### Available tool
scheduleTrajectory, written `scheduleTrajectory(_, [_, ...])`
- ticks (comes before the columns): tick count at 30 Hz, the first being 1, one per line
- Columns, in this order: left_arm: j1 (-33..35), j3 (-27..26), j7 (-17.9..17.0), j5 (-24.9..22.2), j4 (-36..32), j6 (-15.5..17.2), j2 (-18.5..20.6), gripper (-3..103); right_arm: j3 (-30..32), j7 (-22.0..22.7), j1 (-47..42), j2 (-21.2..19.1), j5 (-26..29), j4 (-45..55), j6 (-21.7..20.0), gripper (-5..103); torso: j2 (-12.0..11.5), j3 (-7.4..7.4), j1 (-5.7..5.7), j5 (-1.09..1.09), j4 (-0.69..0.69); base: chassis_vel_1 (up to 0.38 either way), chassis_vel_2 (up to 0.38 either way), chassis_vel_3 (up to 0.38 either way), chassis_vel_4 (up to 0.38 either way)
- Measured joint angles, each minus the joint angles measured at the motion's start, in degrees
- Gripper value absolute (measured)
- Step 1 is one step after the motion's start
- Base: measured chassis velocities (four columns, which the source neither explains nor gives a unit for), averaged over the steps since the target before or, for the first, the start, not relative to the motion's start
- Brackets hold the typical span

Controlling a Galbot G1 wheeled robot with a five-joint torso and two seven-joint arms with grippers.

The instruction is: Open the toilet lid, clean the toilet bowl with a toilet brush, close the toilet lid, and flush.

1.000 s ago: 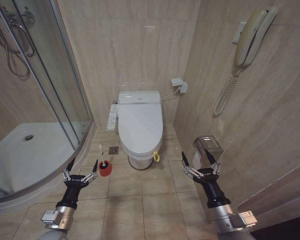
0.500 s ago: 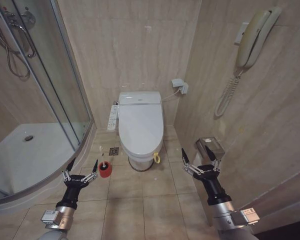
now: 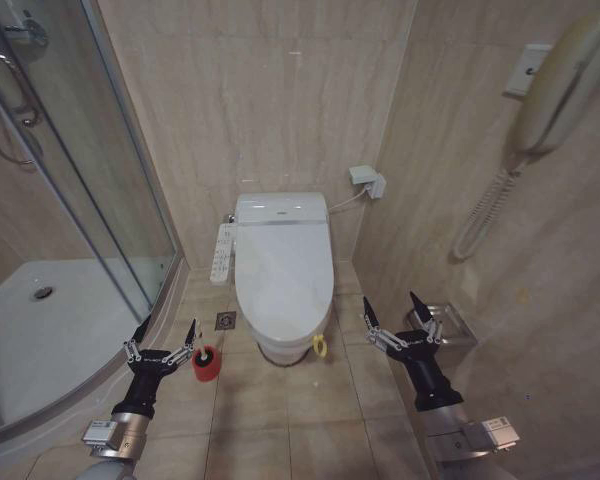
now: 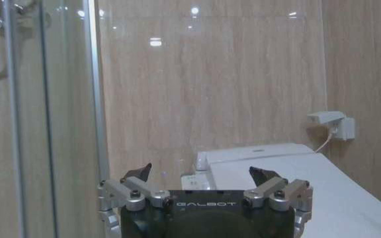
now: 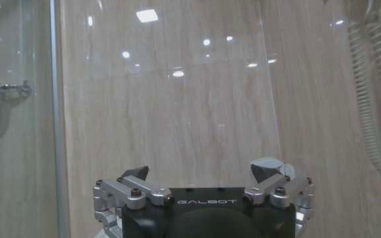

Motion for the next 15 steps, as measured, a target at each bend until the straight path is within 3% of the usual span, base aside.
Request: scheduleTrajectory(15, [0.03, 0.0, 0.0, 0.0, 0.0, 0.0, 0.0, 100, -0.44, 0.1, 0.16, -0.01, -0.43, -0.98, 0.4, 100, 0.0, 0.0, -0.03, 0.02, 0.02, -0.125, 0.124, 0.122, -0.126])
